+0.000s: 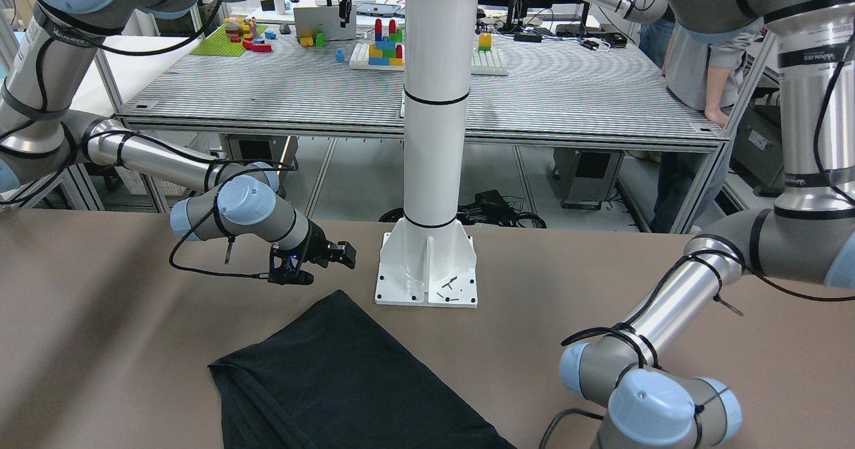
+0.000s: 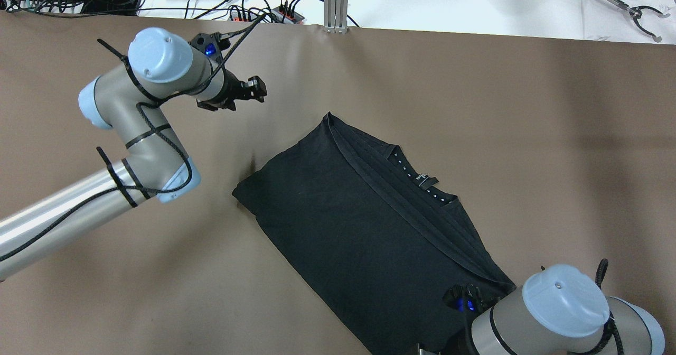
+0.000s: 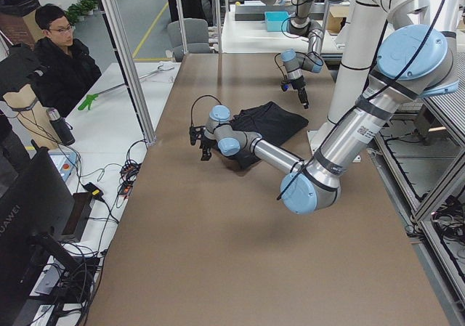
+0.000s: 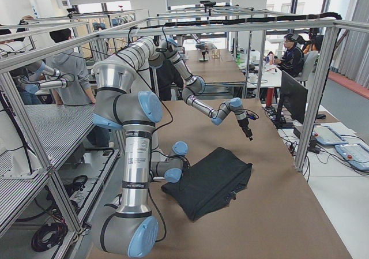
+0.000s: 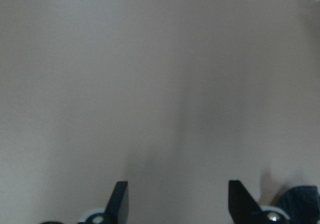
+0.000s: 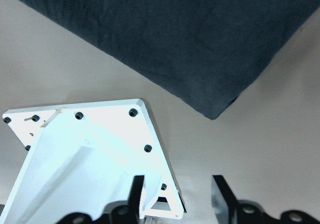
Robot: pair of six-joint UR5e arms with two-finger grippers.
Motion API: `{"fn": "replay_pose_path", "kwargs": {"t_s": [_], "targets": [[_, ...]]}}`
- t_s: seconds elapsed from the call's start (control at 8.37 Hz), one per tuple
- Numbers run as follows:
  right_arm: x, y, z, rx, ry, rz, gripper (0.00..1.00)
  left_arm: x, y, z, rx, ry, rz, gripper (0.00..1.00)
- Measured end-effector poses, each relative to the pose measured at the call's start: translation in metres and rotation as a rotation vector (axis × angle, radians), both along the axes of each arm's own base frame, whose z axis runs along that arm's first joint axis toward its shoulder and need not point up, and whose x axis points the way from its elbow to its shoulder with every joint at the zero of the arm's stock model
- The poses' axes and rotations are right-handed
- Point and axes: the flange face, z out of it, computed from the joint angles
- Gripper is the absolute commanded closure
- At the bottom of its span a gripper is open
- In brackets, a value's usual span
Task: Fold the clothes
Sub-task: 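Drag the shirt corner toward the robot with the right gripper, then grasp the far corner with the left gripper and pull it away, rotating the shirt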
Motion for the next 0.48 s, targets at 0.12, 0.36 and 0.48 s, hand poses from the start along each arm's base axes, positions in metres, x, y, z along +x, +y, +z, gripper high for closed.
{"fn": "replay_pose_path", "kwargs": {"t_s": [0.12, 0.36, 0.48], "targets": [[0.000, -0.001, -0.002, 0.003, -0.003, 0.006, 0.05, 0.011, 0.039, 0.000, -0.004, 0.032, 0.014, 0.25], [-0.002, -0.006, 0.000, 0.021, 0.003, 0.045, 0.05, 0.033, 0.122, 0.009, -0.006, 0.066, 0.029, 0.25], [-0.004, -0.009, 0.001, 0.031, 0.009, 0.070, 0.05, 0.039, 0.156, 0.023, -0.016, 0.063, 0.033, 0.25]]}}
